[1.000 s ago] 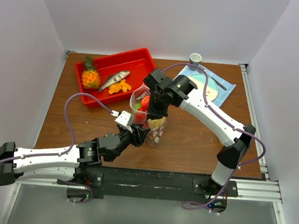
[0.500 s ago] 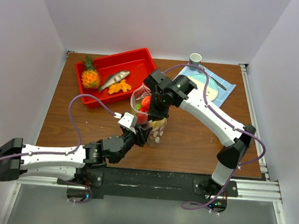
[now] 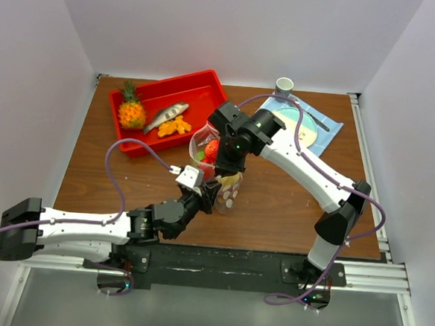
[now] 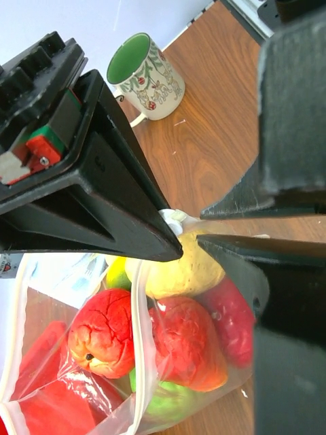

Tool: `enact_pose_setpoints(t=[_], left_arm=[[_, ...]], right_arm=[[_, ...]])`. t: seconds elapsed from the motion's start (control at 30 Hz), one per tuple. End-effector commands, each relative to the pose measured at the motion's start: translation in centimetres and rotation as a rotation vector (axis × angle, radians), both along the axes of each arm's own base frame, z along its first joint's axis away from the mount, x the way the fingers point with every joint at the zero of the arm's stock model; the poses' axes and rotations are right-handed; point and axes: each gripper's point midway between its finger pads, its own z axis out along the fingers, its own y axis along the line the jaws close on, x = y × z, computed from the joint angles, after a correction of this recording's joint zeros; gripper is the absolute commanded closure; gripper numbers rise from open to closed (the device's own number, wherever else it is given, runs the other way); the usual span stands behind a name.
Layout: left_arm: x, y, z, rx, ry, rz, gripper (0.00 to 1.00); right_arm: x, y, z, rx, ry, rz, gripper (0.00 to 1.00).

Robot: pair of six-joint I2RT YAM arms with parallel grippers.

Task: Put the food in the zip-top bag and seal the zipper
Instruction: Zip the zipper food storage bag at the center of the board.

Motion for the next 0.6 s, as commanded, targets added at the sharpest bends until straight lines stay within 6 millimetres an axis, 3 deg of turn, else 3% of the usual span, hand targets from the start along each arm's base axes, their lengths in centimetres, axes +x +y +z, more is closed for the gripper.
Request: enact_pose_setpoints(t=[0.0, 0.13, 0.57], left_arm=[[0.4, -0.2, 2.7, -0.085, -0.032, 0.042, 0.85], [0.6, -0.2, 2.7, -0.079, -0.029, 0.058, 0.99], [-1.0, -1.4, 3.0, -0.039, -0.053, -0.047, 1.00]], right_arm=[[0.2, -0.3, 1.0, 0.007, -0.004, -0.032, 1.00], [0.1, -0.4, 0.9, 0.004, -0.002, -0.032, 1.00], [0.6, -0.7, 1.2, -0.010, -0.018, -0.034, 1.00]])
